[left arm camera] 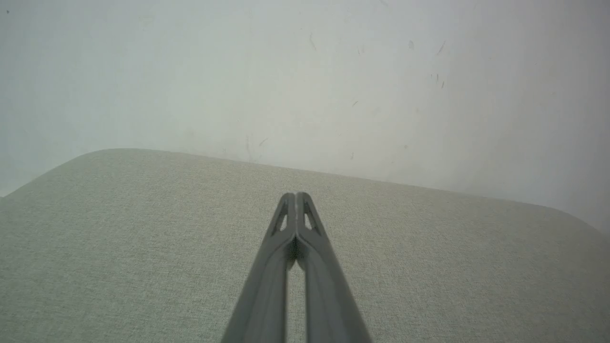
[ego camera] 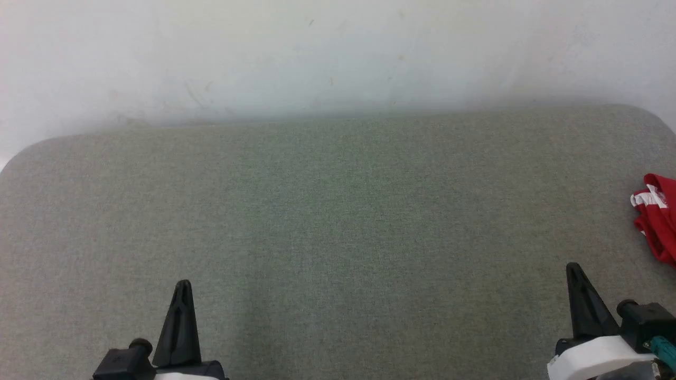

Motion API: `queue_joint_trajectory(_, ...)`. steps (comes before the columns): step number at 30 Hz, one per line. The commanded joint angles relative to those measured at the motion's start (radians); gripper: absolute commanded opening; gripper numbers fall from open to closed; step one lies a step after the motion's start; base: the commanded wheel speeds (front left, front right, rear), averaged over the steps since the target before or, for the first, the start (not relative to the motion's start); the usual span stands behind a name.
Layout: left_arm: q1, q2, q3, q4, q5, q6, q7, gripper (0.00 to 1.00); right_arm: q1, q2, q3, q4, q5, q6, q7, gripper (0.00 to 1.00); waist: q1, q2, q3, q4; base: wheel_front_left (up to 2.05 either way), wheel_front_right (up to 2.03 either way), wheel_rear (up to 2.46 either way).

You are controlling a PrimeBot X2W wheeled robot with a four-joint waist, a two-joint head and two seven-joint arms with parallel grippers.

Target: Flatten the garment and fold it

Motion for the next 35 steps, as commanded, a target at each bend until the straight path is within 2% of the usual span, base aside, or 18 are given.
queue_joint_trajectory(1, -0.011, -0.001, 0.001, 0.005, 0.012, -0.004, 0.005, 0.0, -0.005, 0.0, 0.004, -0.006, -0.003, 0.0, 0.004, 0.0, -0.0001, 0.0, -0.001, 0.0, 0.0, 0.0, 0.0)
queue_joint_trajectory(35, -0.066, -0.004, 0.008, 0.029, 0.073, -0.02, 0.075, 0.0, -0.026, 0.001, 0.042, -0.044, -0.018, -0.001, 0.064, 0.0, -0.0001, 0.0, -0.012, 0.009, 0.0, 0.0, 0.0)
